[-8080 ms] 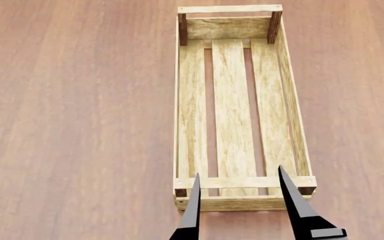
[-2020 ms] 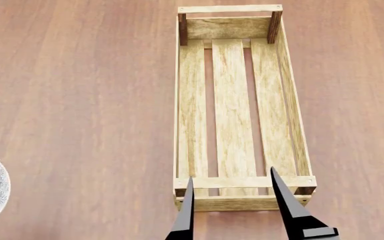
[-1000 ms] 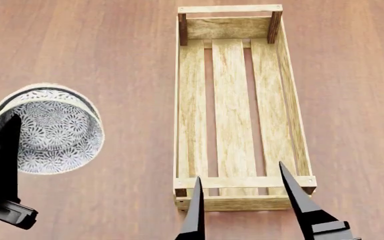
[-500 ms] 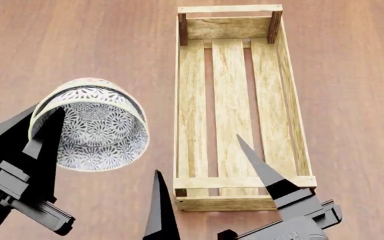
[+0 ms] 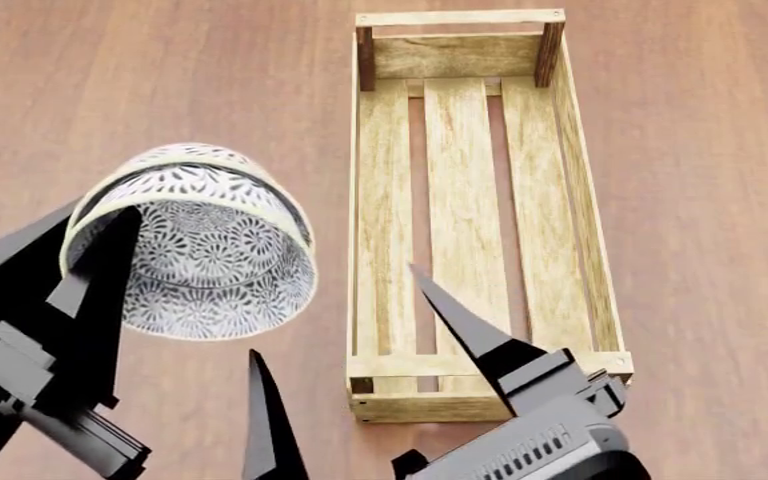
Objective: Stack the right bowl on the left bowl and place them in the tray.
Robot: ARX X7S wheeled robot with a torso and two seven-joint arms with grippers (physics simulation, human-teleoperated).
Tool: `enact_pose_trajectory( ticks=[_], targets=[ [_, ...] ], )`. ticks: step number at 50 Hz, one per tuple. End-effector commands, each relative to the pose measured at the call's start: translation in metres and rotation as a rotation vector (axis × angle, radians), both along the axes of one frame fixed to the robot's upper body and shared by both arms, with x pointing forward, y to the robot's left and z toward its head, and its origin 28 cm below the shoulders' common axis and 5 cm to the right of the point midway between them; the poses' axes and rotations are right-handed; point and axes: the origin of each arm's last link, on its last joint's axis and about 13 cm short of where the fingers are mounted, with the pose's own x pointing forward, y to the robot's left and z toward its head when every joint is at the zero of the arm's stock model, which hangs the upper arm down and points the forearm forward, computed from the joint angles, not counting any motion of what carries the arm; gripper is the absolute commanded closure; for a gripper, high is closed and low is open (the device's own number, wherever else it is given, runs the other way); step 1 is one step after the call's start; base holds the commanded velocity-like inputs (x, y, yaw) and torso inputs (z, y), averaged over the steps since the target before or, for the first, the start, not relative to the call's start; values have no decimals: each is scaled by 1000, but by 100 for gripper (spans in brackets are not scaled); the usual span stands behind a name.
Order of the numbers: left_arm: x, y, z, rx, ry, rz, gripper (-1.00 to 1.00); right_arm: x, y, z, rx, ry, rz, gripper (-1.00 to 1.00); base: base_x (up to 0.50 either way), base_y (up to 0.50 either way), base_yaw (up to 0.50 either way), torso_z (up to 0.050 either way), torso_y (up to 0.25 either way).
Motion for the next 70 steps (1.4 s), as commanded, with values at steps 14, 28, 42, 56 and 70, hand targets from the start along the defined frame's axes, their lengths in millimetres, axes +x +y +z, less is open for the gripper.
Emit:
enact_pose_trajectory(
  ticks=[14,28,42,56,70],
  targets=[
    [11,10,-1,-75,-67,-31,100,15,-3,5,30,-1,44,-100,0,0,0,0,1],
    [18,8,-12,-96,-52,-83,100,14,-2,7,30,-3,65,-100,0,0,0,1,1],
    [15,7,-12,-119,-61,-139,100,16,2,5,37,5,107,-100,0,0,0,0,1],
    [14,12,-11,-119,-68,-184,100,17,-2,9,99,30,180,-100,0,0,0,1,1],
    [13,14,-15,-91,-66,-226,100,16,-4,13,116,31,215,-100,0,0,0,0,1]
  ],
)
